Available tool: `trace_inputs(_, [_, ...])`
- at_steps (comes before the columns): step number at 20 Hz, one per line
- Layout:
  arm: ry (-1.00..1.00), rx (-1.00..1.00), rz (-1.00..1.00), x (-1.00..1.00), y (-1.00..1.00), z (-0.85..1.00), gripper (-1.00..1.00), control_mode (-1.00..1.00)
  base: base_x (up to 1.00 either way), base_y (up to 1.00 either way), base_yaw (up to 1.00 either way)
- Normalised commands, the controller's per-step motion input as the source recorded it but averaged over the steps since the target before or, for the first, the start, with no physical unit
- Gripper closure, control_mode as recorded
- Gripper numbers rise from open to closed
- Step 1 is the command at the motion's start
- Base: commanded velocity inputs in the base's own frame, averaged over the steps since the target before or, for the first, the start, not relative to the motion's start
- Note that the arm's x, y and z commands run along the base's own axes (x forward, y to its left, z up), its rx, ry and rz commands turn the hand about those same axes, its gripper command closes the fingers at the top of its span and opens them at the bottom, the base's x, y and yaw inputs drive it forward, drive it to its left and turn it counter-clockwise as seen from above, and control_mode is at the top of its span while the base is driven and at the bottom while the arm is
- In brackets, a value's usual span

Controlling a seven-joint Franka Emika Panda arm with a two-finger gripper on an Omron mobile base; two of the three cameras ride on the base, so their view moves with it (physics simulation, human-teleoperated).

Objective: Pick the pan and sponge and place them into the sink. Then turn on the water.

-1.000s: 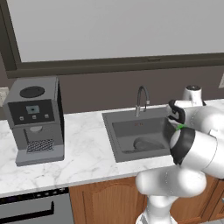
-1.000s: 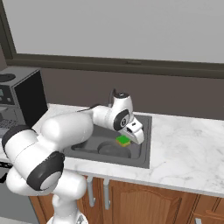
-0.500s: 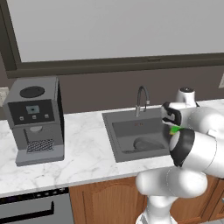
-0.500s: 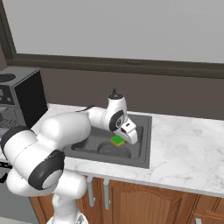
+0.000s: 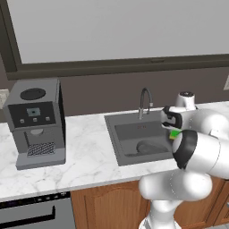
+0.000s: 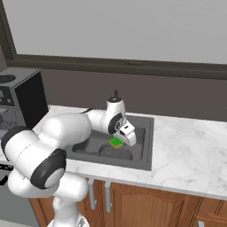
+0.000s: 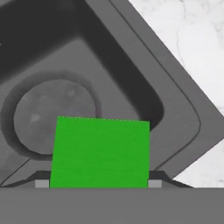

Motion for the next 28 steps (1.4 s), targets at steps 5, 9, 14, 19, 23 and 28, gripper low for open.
trace_inputs(5, [-0.02, 0.0, 0.07, 0.1, 0.1, -0.14, 1.0, -1.0, 0.0, 0.0, 0.0])
trace_inputs(9, [-0.02, 0.0, 0.07, 0.1, 0.09, -0.11, 1.0, -1.0, 0.0, 0.0, 0.0])
trace_inputs(14, [-0.02, 0.0, 0.07, 0.09, 0.08, -0.11, 1.0, -1.0, 0.0, 0.0, 0.0])
trace_inputs(19, [-0.03, 0.0, 0.07, 0.08, 0.09, -0.1, 1.0, -1.0, 0.0, 0.0, 0.0])
trace_inputs(23, [-0.02, 0.0, 0.06, 0.03, 0.1, -0.1, 1.0, -1.0, 0.0, 0.0, 0.0])
trace_inputs(28, [-0.02, 0.0, 0.06, 0.04, 0.12, -0.12, 1.0, -1.0, 0.0, 0.0, 0.0])
